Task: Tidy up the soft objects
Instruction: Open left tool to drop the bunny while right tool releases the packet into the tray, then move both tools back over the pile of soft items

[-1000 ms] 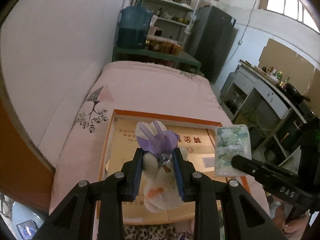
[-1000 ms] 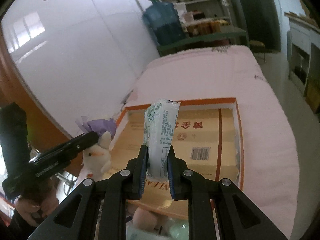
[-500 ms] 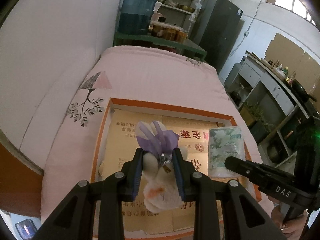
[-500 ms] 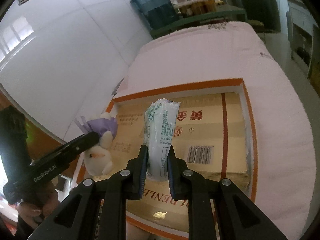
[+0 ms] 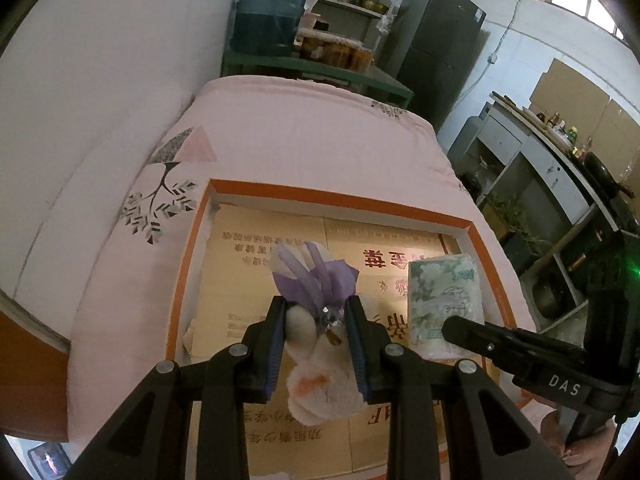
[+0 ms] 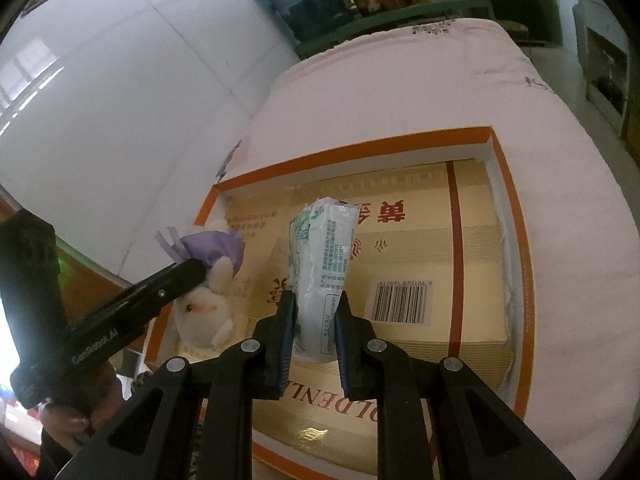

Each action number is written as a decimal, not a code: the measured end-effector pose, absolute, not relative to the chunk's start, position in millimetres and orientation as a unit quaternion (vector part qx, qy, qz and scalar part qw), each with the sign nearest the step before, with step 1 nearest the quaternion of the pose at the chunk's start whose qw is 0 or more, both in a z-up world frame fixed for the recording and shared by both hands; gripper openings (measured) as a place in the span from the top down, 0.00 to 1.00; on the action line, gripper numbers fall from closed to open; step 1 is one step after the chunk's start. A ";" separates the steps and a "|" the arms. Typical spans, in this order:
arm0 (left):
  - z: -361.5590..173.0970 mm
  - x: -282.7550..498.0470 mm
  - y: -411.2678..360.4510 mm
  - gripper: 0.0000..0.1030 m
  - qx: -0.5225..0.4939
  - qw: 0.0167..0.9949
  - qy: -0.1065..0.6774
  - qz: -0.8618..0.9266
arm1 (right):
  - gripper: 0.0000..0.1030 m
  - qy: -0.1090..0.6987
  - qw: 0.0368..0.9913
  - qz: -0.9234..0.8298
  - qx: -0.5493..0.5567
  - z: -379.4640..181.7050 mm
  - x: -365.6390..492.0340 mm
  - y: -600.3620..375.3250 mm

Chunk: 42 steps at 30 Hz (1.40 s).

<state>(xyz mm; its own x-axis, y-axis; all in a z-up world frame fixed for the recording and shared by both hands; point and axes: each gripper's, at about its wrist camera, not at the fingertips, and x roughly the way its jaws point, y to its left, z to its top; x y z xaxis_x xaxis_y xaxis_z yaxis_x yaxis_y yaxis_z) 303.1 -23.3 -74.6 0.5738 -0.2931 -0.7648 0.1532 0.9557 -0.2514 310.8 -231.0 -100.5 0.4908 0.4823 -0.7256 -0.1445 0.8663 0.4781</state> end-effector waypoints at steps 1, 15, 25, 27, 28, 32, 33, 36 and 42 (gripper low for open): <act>-76.0 303.8 -23.4 0.69 -0.079 0.883 0.445 -0.127 | 0.80 0.470 0.844 0.186 0.179 -101.0 310.6 -230.8; -76.7 303.5 -22.3 0.46 -0.068 0.894 0.424 -0.131 | 0.45 0.469 0.853 0.161 0.161 -104.9 306.5 -234.0; -63.9 293.3 -13.7 0.45 -0.064 0.905 0.403 -0.122 | 0.41 0.461 0.869 0.129 0.124 -97.4 295.6 -233.1; -58.9 288.5 -11.2 0.45 -0.070 0.907 0.397 -0.121 | 0.41 0.458 0.874 0.119 0.113 -94.4 291.5 -232.0; -55.0 285.2 -9.7 0.45 -0.073 0.909 0.391 -0.121 | 0.41 0.456 0.876 0.114 0.105 -92.5 288.8 -230.9; -42.0 271.4 -9.4 0.45 -0.062 0.918 0.373 -0.118 | 0.41 0.440 0.889 0.089 0.083 -83.6 277.3 -228.1; -40.0 268.9 -10.1 0.44 -0.058 0.920 0.371 -0.117 | 0.41 0.435 0.893 0.083 0.080 -81.1 273.9 -227.5; -32.3 256.0 -9.7 0.43 -0.052 0.922 0.366 -0.116 | 0.41 0.412 0.907 0.060 0.069 -70.0 259.2 -226.0; -21.9 219.3 -14.2 0.43 -0.002 0.937 0.340 -0.081 | 0.41 0.376 0.924 0.027 0.057 -52.8 222.5 -221.5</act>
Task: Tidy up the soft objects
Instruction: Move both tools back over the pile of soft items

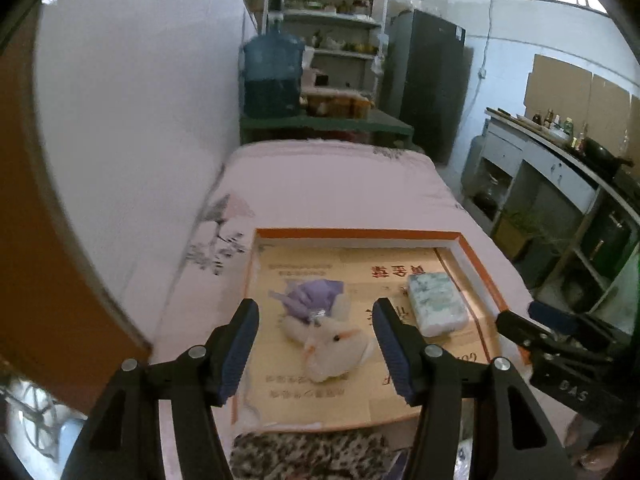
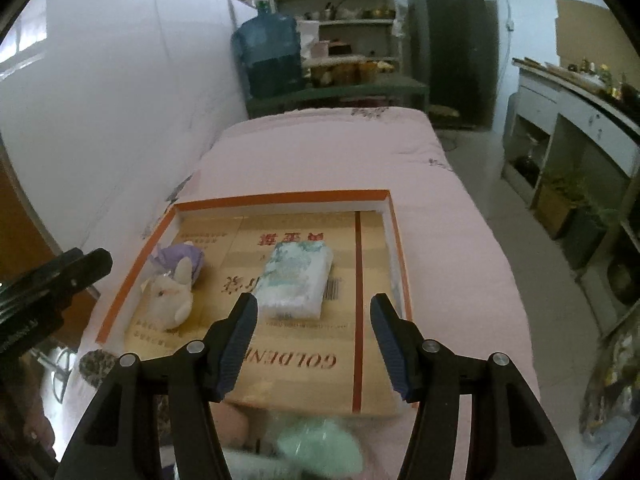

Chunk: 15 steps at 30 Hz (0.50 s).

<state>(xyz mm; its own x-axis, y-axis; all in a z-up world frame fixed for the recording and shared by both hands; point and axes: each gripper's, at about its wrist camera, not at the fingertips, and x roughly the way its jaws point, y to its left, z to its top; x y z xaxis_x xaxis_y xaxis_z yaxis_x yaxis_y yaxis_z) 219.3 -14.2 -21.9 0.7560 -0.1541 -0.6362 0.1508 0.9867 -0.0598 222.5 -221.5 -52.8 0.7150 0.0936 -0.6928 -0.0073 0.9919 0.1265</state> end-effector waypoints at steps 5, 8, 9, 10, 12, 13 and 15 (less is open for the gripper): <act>-14.7 191.2 -5.0 0.43 -0.019 0.946 0.315 -0.073 | 0.41 0.363 0.930 0.018 0.055 -46.8 194.7 -214.6; -6.7 172.5 -3.6 0.43 -0.008 0.956 0.287 -0.064 | 0.41 0.354 0.933 0.018 0.057 -42.7 179.0 -210.8; -5.4 168.4 -3.5 0.43 -0.006 0.958 0.281 -0.062 | 0.41 0.352 0.934 0.017 0.057 -41.5 174.4 -209.3; -2.9 161.8 -3.5 0.43 -0.003 0.960 0.274 -0.060 | 0.41 0.349 0.935 0.017 0.055 -40.2 169.6 -207.8; 1.2 150.0 -3.0 0.43 0.001 0.964 0.261 -0.057 | 0.41 0.345 0.937 0.017 0.051 -37.3 159.8 -203.4; 2.9 144.5 -3.2 0.43 0.002 0.965 0.256 -0.056 | 0.41 0.344 0.938 0.017 0.050 -35.8 155.5 -201.0; 6.1 134.1 -3.6 0.43 0.008 0.967 0.247 -0.056 | 0.41 0.339 0.940 0.016 0.047 -32.6 146.6 -197.5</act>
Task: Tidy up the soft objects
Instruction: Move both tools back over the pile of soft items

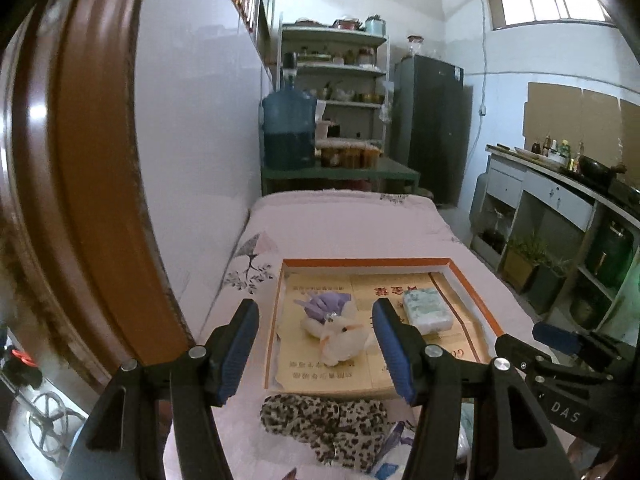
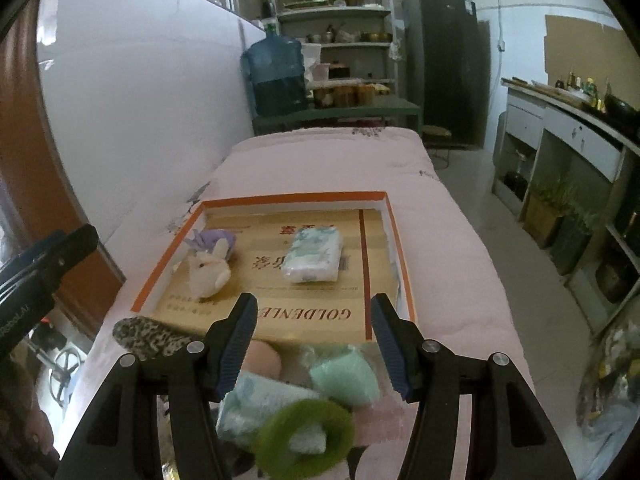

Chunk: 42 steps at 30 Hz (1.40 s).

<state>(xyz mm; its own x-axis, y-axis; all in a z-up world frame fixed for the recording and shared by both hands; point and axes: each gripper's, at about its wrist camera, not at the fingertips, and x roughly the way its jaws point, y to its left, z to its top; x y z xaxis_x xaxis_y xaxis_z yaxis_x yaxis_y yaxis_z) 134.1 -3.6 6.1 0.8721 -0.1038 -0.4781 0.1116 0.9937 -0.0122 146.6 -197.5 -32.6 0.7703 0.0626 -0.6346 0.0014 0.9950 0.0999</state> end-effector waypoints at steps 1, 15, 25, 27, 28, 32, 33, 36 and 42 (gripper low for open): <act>7.1 129.4 -4.0 0.43 0.010 0.968 0.244 -0.056 | 0.41 0.332 0.942 0.016 0.046 -29.8 139.1 -194.8; 6.1 88.2 3.7 0.43 -0.013 0.965 0.253 -0.071 | 0.41 0.292 0.956 0.006 0.033 -12.4 78.1 -180.9; 4.1 67.6 8.0 0.43 -0.020 0.960 0.266 -0.080 | 0.41 0.288 0.957 0.013 0.017 -6.6 49.6 -174.3; 4.5 63.0 8.5 0.43 -0.021 0.960 0.267 -0.081 | 0.41 0.288 0.957 0.016 0.014 -7.0 44.6 -172.5; 4.7 60.0 8.4 0.43 -0.021 0.960 0.267 -0.081 | 0.41 0.289 0.957 0.016 0.012 -7.1 42.2 -171.6; 5.4 52.4 7.4 0.43 -0.020 0.960 0.268 -0.079 | 0.41 0.290 0.957 0.021 0.011 -8.7 34.7 -168.7; 5.5 50.4 7.1 0.43 -0.019 0.960 0.268 -0.078 | 0.41 0.291 0.956 0.023 0.010 -8.9 33.1 -167.8; 4.6 47.4 7.2 0.43 -0.019 0.959 0.271 -0.077 | 0.41 0.292 0.956 0.027 0.006 -9.8 27.3 -164.6; 2.1 40.5 5.8 0.43 -0.013 0.959 0.273 -0.075 | 0.41 0.301 0.953 0.037 0.006 -14.8 22.1 -159.8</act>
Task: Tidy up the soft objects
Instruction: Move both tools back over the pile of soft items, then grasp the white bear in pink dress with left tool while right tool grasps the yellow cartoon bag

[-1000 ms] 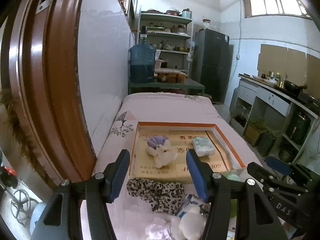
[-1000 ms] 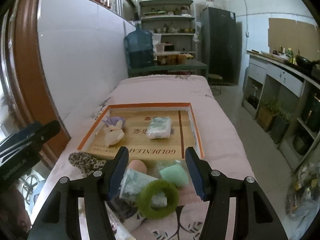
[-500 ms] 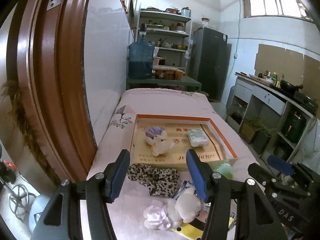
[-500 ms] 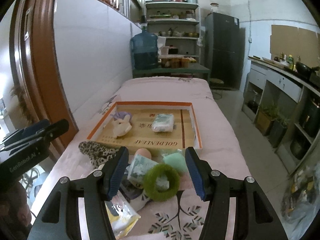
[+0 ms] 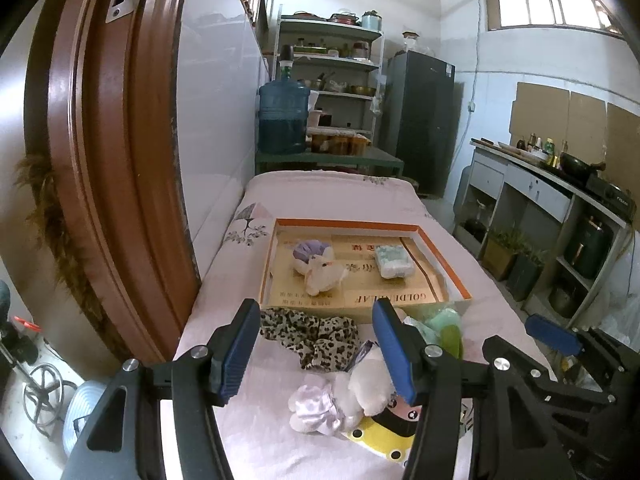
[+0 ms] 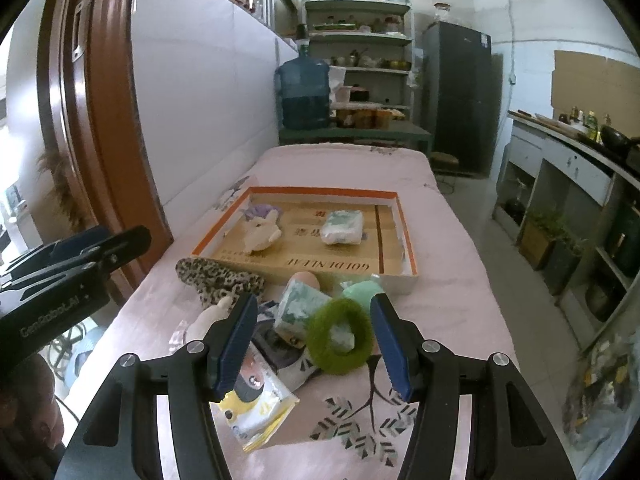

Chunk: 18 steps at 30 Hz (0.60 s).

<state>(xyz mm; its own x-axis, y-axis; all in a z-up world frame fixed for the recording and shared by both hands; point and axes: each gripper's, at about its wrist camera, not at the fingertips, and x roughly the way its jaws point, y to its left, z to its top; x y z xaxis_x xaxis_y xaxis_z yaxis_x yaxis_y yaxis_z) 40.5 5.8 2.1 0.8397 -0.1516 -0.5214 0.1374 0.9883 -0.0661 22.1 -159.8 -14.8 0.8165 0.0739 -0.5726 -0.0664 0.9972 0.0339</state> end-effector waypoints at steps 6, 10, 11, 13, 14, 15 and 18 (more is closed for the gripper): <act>-2.2 36.8 6.9 0.43 -0.012 0.958 0.277 -0.075 | 0.41 0.304 0.952 0.043 0.002 -19.4 17.7 -154.1; -4.9 35.5 8.7 0.43 -0.011 0.958 0.279 -0.074 | 0.41 0.309 0.950 0.049 0.004 -23.1 15.1 -152.0; -5.7 35.1 9.0 0.43 -0.011 0.957 0.279 -0.073 | 0.41 0.310 0.949 0.049 0.005 -24.4 15.0 -151.8; -7.8 33.9 9.8 0.43 -0.011 0.957 0.280 -0.074 | 0.41 0.312 0.949 0.050 0.004 -26.5 14.8 -151.9; -9.3 33.7 10.3 0.43 -0.010 0.957 0.280 -0.074 | 0.41 0.313 0.948 0.051 0.005 -28.1 14.7 -151.1; -10.8 33.6 11.2 0.43 -0.010 0.957 0.281 -0.074 | 0.41 0.315 0.948 0.053 0.005 -29.8 14.5 -150.7; -15.8 32.8 13.5 0.43 -0.013 0.955 0.285 -0.082 | 0.41 0.322 0.945 0.058 0.006 -35.9 14.2 -149.5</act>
